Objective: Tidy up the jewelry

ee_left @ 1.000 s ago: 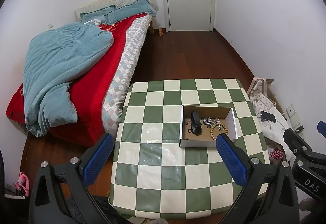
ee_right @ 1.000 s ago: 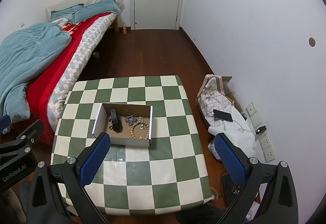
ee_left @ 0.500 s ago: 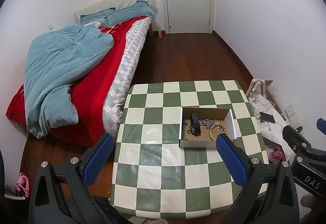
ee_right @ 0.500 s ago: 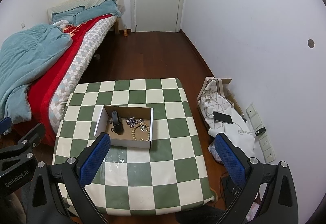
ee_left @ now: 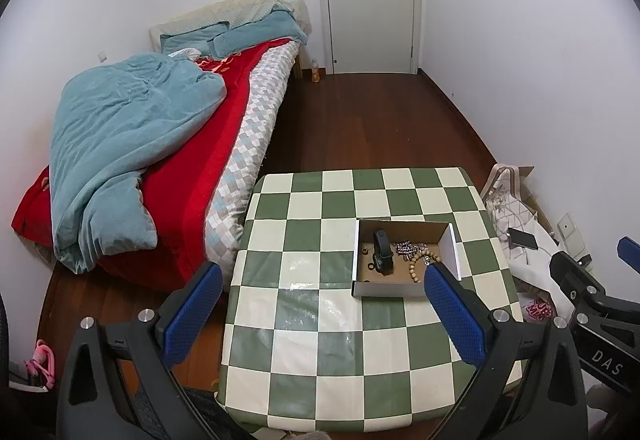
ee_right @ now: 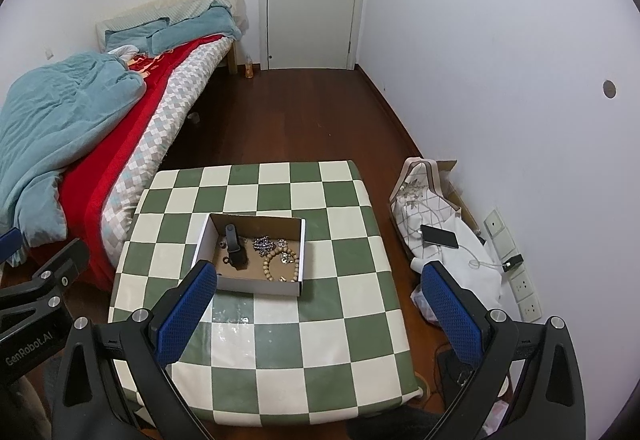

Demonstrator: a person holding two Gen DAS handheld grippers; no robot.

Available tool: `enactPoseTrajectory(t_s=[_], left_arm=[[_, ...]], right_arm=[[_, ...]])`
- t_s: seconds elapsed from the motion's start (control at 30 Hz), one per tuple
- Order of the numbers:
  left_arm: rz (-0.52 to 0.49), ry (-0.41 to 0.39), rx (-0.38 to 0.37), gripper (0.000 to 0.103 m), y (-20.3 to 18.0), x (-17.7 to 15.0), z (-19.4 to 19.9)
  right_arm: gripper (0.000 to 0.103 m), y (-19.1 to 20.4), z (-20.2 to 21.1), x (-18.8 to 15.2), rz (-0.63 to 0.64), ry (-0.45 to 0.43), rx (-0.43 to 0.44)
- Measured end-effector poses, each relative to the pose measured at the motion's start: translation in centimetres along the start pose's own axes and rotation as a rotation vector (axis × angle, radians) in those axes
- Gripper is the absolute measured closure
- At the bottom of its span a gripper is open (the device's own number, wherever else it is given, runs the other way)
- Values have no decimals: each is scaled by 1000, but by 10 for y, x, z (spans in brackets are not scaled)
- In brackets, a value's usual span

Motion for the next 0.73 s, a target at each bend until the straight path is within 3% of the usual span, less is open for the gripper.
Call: enactPoseTrajectory(t_s=[0.73], left_arm=[[2,-7,-4,0,3,-8,3]], right_arm=[[0,0,1,-2,1,-1,6]])
Point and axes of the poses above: each gripper's, at about its wrist camera, not at the fingertips, and z roughly against the way its jaws point, y to its left, x to its top, the point moved 10 cm from there along -z, roughly the way its jaws point, and after that the axes turned 10 degrees about y, right-handed, at the moved point
